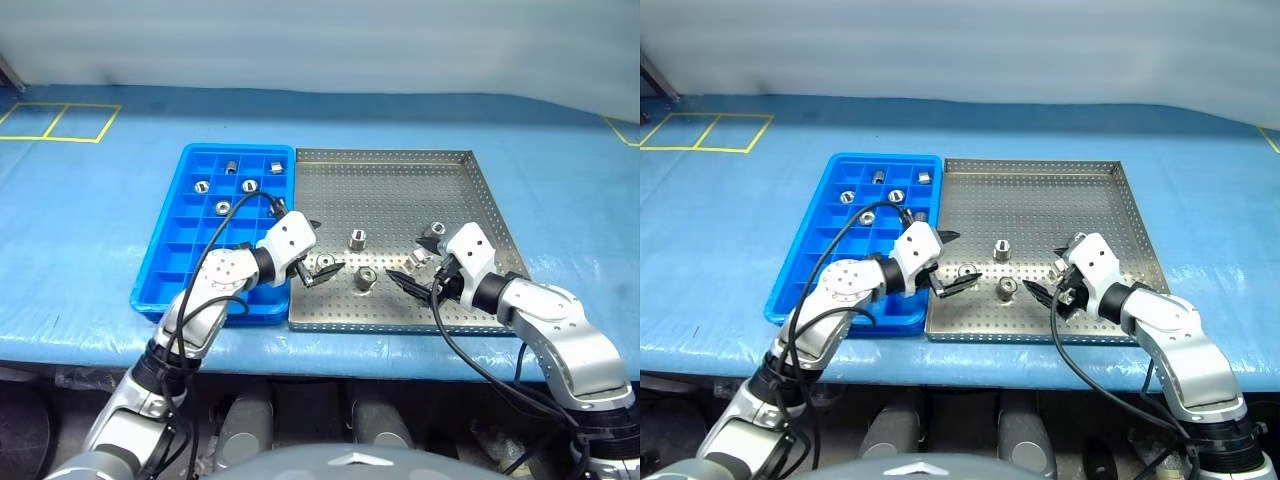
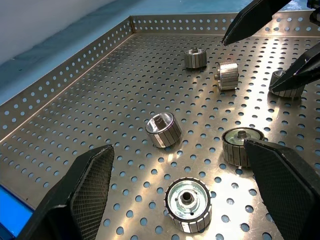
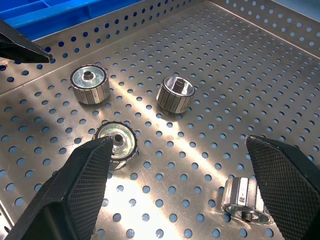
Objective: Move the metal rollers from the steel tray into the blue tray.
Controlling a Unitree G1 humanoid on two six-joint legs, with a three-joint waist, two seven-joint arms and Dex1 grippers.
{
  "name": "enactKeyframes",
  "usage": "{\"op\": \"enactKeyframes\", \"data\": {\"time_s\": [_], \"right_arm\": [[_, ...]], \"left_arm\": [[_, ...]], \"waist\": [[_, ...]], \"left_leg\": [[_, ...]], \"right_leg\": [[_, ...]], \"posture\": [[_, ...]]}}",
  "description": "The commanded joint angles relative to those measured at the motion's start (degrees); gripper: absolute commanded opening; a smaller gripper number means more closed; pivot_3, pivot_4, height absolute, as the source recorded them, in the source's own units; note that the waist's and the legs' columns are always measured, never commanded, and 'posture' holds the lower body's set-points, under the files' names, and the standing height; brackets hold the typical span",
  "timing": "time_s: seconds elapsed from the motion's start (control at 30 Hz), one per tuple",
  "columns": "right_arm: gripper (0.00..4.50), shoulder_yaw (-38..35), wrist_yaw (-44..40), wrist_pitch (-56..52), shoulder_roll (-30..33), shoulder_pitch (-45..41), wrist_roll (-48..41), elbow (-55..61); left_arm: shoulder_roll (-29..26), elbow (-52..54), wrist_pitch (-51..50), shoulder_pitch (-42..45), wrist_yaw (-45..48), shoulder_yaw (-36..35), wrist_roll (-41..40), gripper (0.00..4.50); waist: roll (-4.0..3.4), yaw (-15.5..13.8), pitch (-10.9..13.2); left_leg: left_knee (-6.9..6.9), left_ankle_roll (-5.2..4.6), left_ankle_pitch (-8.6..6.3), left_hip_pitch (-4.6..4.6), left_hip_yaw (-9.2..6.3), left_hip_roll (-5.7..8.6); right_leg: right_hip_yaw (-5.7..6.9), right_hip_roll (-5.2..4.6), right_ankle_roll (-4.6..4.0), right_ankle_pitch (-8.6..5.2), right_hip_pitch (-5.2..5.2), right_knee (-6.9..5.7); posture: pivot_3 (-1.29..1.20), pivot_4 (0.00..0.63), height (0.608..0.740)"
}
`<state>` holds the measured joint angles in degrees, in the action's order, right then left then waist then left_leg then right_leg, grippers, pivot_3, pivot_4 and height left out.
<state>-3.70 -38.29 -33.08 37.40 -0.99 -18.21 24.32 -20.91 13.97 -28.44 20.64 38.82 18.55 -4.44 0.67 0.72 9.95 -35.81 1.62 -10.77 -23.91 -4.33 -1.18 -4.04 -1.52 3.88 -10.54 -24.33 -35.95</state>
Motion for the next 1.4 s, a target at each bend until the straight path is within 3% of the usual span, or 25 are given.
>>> {"op": "enactKeyframes", "data": {"time_s": [0.03,0.97,1.4], "right_arm": [[4.47,-0.41,0.12,0.12,0.47,-0.6,0.06,0.64],[4.47,1.18,-0.06,1.34,-0.17,-0.97,1.69,-0.35],[4.47,2.35,0.74,2.34,-1.77,-0.14,2.64,-0.35]], "left_arm": [[-0.26,1.7,0.36,0.16,0.13,-0.06,-0.04,4.5],[-2.14,2.3,0.29,0.16,0.43,1.62,1.33,4.5],[-4.13,0.14,-1.0,5.36,0.47,6.87,8.89,4.5]], "waist": [[0.0,0.0,0.0],[0.0,-0.03,0.0],[0.0,-0.05,0.0]], "left_leg": [[0.0,0.0,0.0,0.0,0.0,0.0],[-0.02,0.0,0.0,0.02,0.0,0.0],[-0.07,0.0,0.0,0.0,0.0,0.0]], "right_leg": [[0.0,0.0,0.0,0.0,0.0,0.0],[0.0,0.0,0.01,0.01,0.01,-0.06],[0.0,0.01,0.01,0.01,0.02,-0.07]], "posture": [[0.07,0.15,0.74],[0.07,0.15,0.74],[0.06,0.15,0.74]]}}
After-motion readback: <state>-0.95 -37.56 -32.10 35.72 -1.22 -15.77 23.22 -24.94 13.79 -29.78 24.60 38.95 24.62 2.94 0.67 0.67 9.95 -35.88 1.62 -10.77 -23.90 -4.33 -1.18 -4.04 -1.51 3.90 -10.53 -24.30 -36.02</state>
